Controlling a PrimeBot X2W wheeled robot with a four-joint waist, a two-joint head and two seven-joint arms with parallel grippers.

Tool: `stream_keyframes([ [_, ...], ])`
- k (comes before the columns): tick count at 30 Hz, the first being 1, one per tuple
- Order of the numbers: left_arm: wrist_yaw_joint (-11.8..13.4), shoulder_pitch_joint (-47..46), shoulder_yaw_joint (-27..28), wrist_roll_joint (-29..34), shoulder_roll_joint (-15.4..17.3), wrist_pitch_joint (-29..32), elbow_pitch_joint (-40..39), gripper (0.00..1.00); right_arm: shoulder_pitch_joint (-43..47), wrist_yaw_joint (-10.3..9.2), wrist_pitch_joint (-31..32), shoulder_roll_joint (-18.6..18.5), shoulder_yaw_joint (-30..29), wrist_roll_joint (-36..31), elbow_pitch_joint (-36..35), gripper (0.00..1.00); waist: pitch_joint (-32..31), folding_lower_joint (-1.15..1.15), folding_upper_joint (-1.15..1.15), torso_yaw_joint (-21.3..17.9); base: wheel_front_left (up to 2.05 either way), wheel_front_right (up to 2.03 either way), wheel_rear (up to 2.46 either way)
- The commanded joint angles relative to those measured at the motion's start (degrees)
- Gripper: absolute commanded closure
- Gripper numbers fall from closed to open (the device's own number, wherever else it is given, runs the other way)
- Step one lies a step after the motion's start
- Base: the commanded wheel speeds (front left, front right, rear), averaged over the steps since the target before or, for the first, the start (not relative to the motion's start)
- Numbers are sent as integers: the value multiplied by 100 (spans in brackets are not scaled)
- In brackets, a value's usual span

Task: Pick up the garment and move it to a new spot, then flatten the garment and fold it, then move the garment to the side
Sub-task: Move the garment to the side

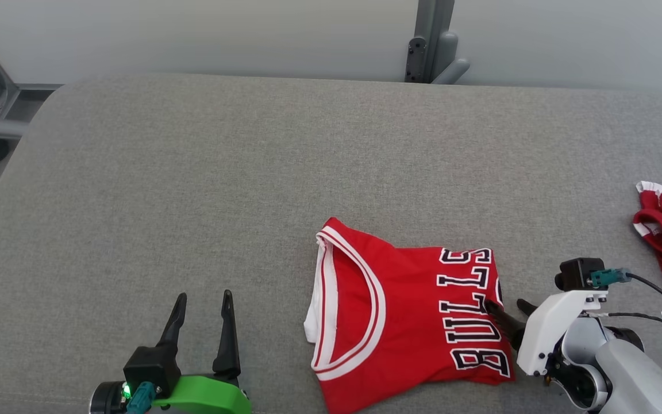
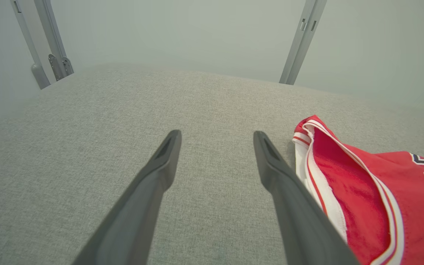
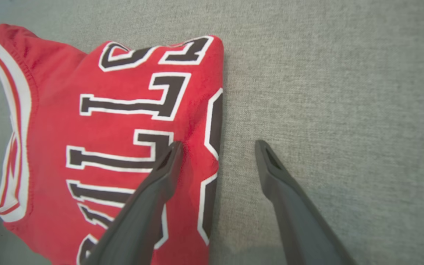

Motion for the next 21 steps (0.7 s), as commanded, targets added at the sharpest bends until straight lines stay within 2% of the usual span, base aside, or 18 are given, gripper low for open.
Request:
stream_keyframes([
  [1, -9, -89, -2, 22, 9, -15, -2, 0, -117, -1, 33, -47, 63, 133, 74, 0, 73, 0, 0, 75, 0, 0, 0],
  [4, -9, -92, -16, 26, 9, -15, 10, 0, -234, -1, 91, -102, 272, 395, 245, 0, 90, 0, 0, 108, 0, 0, 0],
  [5, -11, -92, -23, 24, 9, -15, 22, 0, -296, -1, 45, -129, 392, 536, 330, 51, 89, 0, 0, 125, 0, 0, 0],
  [7, 2, -81, -28, 18, 9, -15, 27, 0, -362, -1, -21, -159, 527, 625, 370, 99, 78, 0, 0, 126, 0, 0, 0],
  [13, 20, 25, -22, 47, 9, -15, 32, 0, -534, -1, -348, -308, 867, 771, 387, 100, -28, 0, 0, -42, 0, 0, 0],
  [21, 5, 107, -53, 12, 9, -15, -9, 0, -683, -5, -546, -629, 1118, 765, 295, 100, -162, 0, 0, -633, 0, 0, 0],
])
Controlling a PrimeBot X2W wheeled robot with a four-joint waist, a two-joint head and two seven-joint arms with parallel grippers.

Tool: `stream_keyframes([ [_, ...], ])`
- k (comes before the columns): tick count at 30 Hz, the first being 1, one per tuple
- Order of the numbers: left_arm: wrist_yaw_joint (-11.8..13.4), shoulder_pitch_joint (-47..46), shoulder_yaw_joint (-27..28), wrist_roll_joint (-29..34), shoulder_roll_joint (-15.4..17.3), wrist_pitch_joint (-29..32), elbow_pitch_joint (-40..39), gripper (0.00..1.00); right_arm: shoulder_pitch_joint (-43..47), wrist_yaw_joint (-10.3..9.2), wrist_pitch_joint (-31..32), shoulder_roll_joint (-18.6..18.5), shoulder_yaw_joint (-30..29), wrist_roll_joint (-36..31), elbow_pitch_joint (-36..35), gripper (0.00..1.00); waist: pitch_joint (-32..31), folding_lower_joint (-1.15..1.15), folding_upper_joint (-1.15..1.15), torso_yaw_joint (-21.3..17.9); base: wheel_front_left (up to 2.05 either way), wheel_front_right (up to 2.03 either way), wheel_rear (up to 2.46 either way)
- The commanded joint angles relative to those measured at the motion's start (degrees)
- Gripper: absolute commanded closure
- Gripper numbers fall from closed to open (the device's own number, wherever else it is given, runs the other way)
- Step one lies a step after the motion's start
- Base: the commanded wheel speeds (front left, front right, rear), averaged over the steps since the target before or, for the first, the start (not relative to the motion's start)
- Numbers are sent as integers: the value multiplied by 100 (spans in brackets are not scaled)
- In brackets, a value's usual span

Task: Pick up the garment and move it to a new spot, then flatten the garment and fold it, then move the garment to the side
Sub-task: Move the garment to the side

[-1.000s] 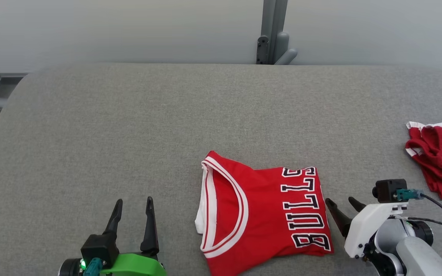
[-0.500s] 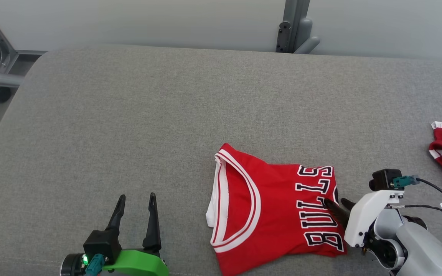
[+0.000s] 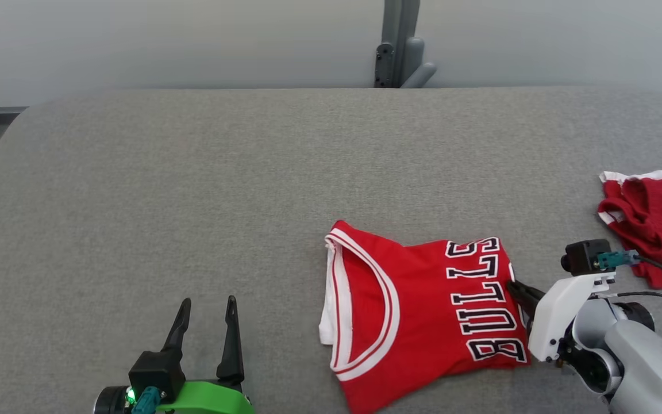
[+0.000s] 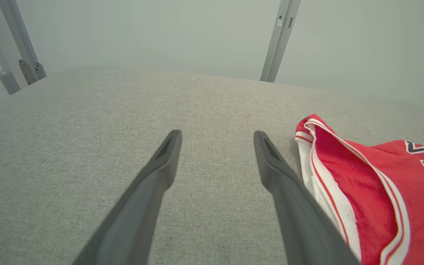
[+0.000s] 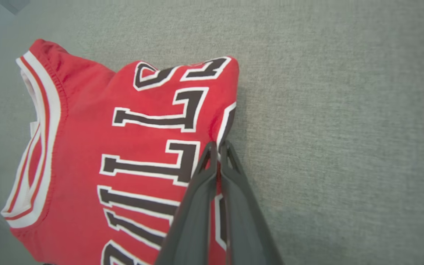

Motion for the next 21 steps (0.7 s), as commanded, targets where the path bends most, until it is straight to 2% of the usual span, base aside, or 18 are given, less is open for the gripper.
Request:
stream_keyframes([
  [1, 8, 42, -13, -32, 9, -15, -13, 0, -63, -11, -40, -76, -17, -12, 2, 100, -97, 0, 0, -331, 0, 0, 0],
  [12, 28, 1, -249, -189, 10, -15, -12, 0, -368, -11, 108, -760, -265, -285, -183, 100, -161, 0, 0, -1719, 0, 0, 0],
  [16, 49, -111, -308, -212, 10, -15, -7, 0, -554, -11, 236, -817, -344, -400, -301, 100, -117, 0, 0, -2156, 0, 0, 0],
  [21, 49, -232, -361, -178, 11, -15, 24, 0, -744, -11, 346, -672, -376, -549, -381, 100, -11, 0, 0, -2495, 0, 0, 0],
])
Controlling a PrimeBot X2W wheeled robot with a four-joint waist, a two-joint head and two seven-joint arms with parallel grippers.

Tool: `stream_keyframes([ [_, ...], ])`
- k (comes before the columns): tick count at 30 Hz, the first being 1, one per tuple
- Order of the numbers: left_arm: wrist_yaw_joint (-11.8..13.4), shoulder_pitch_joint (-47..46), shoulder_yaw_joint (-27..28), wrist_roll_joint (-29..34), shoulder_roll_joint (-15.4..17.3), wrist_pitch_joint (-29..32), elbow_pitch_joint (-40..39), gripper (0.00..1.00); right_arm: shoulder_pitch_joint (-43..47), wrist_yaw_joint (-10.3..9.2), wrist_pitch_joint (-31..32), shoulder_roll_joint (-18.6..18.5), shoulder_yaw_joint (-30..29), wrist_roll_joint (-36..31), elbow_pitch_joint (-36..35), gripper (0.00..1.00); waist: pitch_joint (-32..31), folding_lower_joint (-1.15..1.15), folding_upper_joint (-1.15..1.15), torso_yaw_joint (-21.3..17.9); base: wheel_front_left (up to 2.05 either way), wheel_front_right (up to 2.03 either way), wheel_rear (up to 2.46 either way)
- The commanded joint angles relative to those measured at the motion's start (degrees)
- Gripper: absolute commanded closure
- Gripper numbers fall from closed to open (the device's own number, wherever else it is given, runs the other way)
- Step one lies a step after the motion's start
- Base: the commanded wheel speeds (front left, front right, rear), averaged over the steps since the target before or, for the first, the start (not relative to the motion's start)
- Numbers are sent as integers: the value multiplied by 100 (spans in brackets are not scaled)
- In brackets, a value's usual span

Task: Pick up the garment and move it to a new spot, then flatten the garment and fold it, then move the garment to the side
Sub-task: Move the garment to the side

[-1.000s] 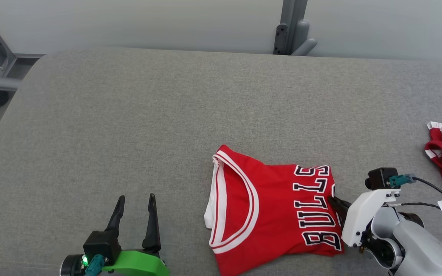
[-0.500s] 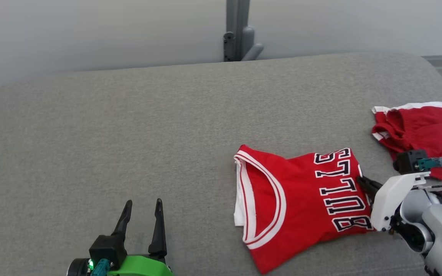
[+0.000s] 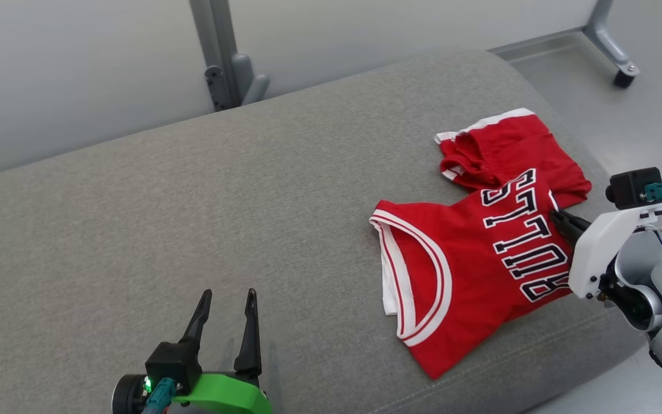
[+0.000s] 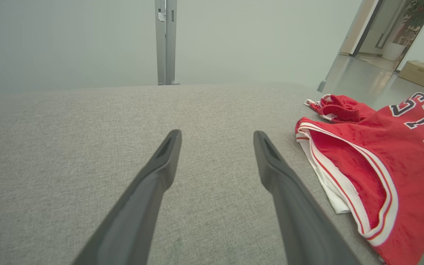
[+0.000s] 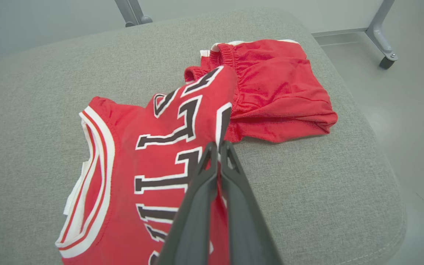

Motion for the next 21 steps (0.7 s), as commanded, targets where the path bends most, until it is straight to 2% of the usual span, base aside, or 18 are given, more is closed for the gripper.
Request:
stream_keyframes([
  [1, 16, -114, 6, 31, 14, -15, 20, 0, -106, -9, 22, 80, -12, -81, -20, 100, 111, 0, 0, -514, 0, 0, 0],
  [8, -21, -221, -22, 13, 17, -15, 99, 0, -376, -9, -58, 342, -73, -251, 90, 100, 162, 0, 0, -454, 0, 0, 0],
  [21, 30, -205, -63, -82, 17, -15, 121, 0, -1465, -9, -38, 527, -411, -709, 749, 100, 90, 0, 0, 287, 0, 0, 0],
])
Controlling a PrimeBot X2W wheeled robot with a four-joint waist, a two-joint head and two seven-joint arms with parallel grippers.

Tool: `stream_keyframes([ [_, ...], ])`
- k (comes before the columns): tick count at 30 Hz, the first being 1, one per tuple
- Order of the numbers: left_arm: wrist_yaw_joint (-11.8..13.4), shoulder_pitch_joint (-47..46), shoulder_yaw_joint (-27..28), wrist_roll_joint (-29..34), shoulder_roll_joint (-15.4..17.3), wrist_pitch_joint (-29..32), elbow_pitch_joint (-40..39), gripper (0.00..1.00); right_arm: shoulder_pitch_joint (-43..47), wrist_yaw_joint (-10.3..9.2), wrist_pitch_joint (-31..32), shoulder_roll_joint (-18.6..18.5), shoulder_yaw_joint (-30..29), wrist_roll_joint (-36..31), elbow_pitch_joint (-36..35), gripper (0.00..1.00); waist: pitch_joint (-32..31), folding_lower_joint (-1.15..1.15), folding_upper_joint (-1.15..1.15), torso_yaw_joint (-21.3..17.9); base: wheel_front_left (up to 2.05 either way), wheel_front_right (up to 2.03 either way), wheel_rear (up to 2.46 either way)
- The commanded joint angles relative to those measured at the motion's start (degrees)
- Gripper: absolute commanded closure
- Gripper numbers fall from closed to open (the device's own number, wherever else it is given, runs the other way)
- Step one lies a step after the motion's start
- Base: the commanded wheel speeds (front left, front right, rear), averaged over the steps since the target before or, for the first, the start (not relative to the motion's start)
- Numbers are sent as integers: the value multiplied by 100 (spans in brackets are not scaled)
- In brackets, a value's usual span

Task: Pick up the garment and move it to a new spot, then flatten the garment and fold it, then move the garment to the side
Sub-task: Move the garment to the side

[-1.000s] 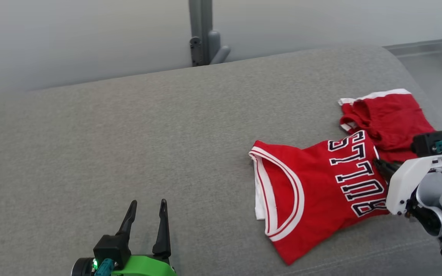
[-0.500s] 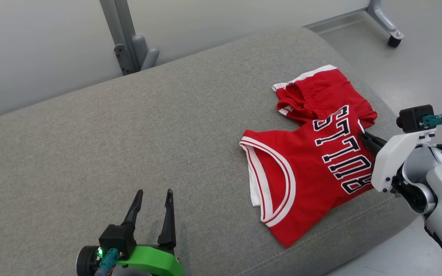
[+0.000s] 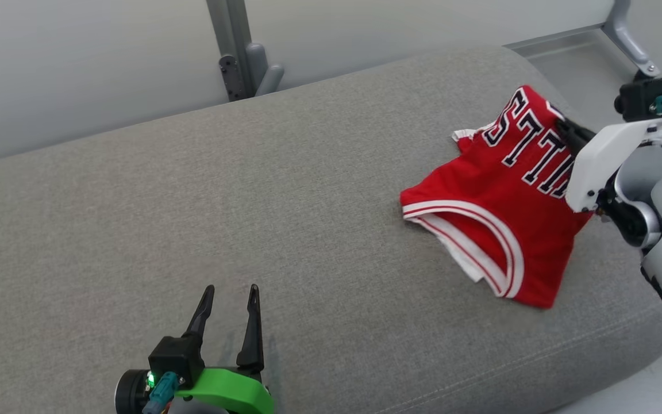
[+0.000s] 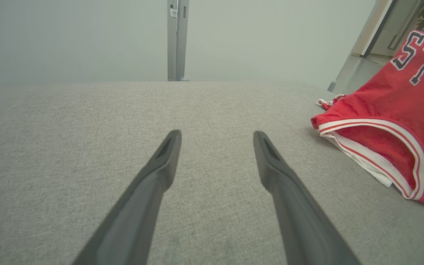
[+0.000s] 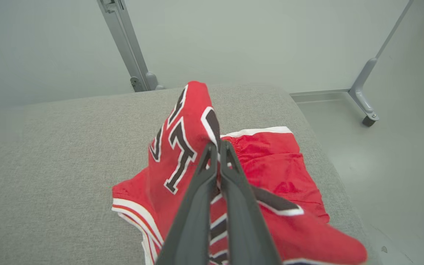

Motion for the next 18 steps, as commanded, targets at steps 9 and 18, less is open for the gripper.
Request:
stream_keyframes([
  [9, -4, -72, 46, 39, 22, -15, 15, 0, -634, -7, -285, -154, -576, -457, 760, 100, 75, 0, 0, 578, 0, 0, 0],
  [18, -84, -123, 126, 178, 22, -15, 7, 0, -907, -7, -921, -229, -1613, -822, 1727, 100, 285, 0, 0, 726, 0, 0, 0],
])
